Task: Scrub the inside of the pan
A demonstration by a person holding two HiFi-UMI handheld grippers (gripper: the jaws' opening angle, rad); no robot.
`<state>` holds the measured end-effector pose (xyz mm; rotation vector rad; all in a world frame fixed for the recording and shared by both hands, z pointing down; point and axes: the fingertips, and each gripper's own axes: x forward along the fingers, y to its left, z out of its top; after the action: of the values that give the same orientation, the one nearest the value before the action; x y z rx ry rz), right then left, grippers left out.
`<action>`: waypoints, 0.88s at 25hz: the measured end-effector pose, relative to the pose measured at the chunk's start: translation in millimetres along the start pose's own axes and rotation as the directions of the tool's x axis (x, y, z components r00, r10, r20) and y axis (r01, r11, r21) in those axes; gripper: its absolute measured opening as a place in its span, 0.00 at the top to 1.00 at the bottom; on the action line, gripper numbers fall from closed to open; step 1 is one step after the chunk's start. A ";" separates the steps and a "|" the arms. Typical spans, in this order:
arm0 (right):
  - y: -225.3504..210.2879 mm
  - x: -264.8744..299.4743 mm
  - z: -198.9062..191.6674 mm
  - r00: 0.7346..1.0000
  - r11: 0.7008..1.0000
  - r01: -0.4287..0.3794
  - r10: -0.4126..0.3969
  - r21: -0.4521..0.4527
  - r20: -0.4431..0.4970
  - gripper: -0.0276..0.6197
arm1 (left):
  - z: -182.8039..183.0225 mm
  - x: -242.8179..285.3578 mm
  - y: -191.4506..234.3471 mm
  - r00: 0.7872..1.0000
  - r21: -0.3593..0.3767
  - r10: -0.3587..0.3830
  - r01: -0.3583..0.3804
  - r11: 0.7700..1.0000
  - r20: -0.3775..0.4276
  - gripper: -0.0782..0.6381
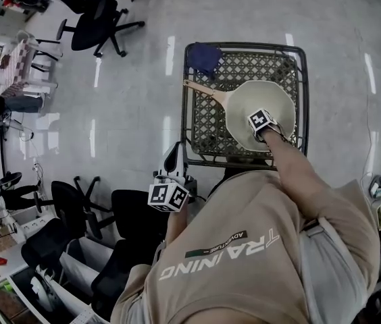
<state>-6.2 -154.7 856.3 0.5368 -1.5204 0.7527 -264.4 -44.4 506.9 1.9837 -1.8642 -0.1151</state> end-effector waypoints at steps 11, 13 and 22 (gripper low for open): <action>-18.0 -59.5 11.8 0.957 0.997 -0.075 0.067 0.019 0.283 0.82 | 5.6 32.6 -27.1 0.983 0.043 -0.185 0.185 0.982 -0.005 0.87; -11.9 -89.6 14.3 0.890 0.989 -0.133 0.145 -0.059 0.432 0.82 | 4.7 42.3 -35.9 0.974 0.063 -0.226 0.227 0.972 -0.015 0.87; -21.5 -205.6 -67.9 0.640 0.980 -0.120 0.199 -0.160 0.742 0.82 | 4.9 86.5 -99.8 0.927 0.100 -0.368 0.373 0.922 -0.065 0.87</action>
<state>75.7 -140.7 655.2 0.6978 -2.4127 0.6013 -163.9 -127.7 486.4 2.3781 -1.4739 -0.0750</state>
